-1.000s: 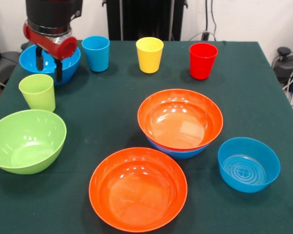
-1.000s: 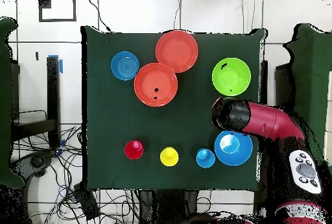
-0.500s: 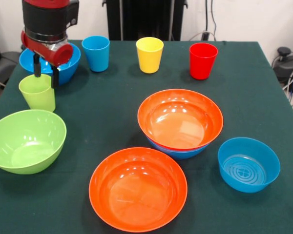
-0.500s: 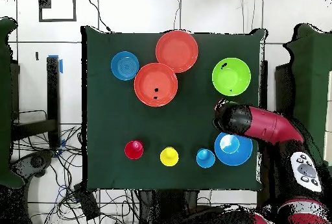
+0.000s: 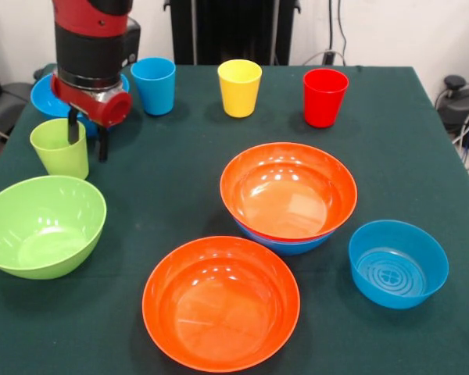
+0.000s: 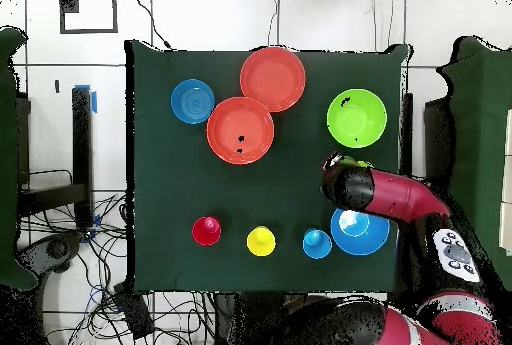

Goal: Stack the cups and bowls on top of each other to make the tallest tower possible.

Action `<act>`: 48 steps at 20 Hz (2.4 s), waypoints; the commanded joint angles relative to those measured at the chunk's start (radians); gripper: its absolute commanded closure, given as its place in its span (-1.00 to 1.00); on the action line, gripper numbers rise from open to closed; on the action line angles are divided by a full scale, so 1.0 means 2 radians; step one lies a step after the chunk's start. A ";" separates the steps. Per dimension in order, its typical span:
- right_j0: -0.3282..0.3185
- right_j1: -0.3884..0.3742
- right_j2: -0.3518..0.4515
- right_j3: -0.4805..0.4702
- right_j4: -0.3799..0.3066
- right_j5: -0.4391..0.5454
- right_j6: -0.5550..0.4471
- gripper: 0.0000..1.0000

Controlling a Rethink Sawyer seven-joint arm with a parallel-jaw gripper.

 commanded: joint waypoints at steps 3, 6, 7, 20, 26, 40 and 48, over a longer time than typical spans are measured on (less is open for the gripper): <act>0.019 0.041 0.022 0.010 -0.014 -0.029 0.029 -1.00; 0.022 0.042 0.018 0.006 -0.017 -0.036 0.026 -1.00; 0.023 0.042 0.017 0.003 -0.018 -0.039 0.026 -1.00; 0.022 0.018 0.022 -0.008 -0.007 0.020 -0.006 1.00; 0.033 -0.014 0.028 0.003 0.020 0.071 0.003 1.00; 0.096 -0.059 0.006 -0.081 0.117 0.246 0.068 1.00; 0.142 -0.039 -0.020 -0.119 0.161 0.282 0.122 1.00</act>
